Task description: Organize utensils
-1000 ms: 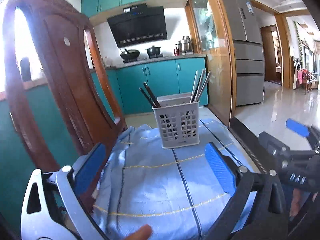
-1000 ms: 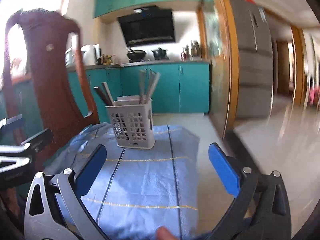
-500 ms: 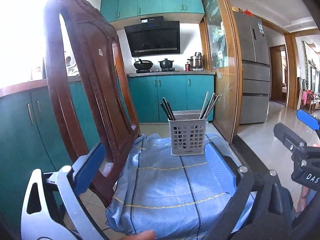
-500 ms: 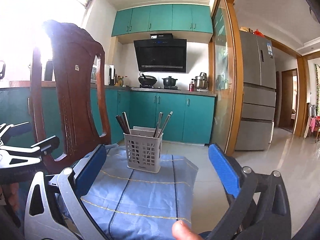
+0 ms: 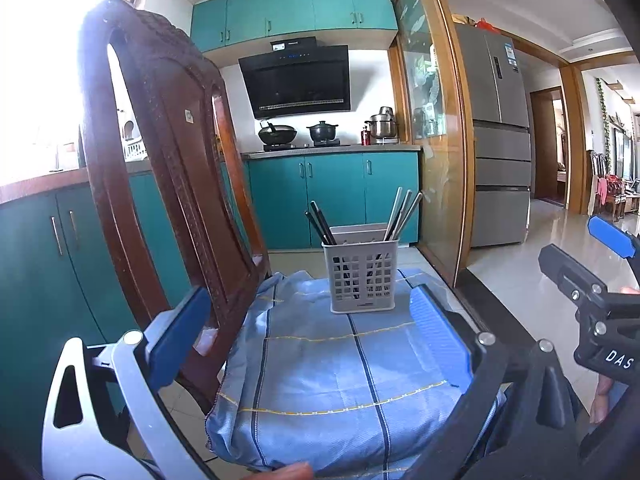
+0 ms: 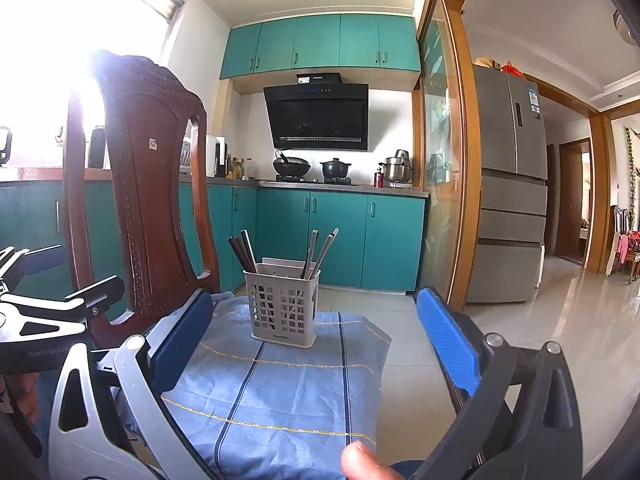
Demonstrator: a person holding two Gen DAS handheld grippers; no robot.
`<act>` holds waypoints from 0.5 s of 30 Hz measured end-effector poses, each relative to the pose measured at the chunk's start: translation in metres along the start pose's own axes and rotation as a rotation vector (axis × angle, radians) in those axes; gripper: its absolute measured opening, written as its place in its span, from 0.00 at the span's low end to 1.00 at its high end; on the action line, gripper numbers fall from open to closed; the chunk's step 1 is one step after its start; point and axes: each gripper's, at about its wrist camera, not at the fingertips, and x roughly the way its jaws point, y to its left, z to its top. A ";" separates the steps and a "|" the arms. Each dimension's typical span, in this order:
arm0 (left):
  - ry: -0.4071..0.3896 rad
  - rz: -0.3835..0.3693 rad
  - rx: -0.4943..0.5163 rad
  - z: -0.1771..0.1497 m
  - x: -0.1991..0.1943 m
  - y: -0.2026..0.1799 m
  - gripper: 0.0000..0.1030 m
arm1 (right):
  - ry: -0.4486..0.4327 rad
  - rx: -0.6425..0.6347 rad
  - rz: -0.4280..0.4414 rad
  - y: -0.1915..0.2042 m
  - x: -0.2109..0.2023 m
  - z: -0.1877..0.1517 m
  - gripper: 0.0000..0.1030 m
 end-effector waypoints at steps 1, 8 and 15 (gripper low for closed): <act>0.000 -0.003 0.000 0.001 0.001 0.001 0.96 | 0.001 0.001 0.001 0.000 0.000 0.000 0.97; 0.002 -0.012 -0.001 0.001 0.001 -0.001 0.96 | 0.003 0.004 0.006 0.002 0.000 -0.003 0.97; 0.009 -0.017 0.003 0.000 0.000 -0.005 0.96 | 0.006 0.000 0.008 0.006 -0.001 -0.003 0.97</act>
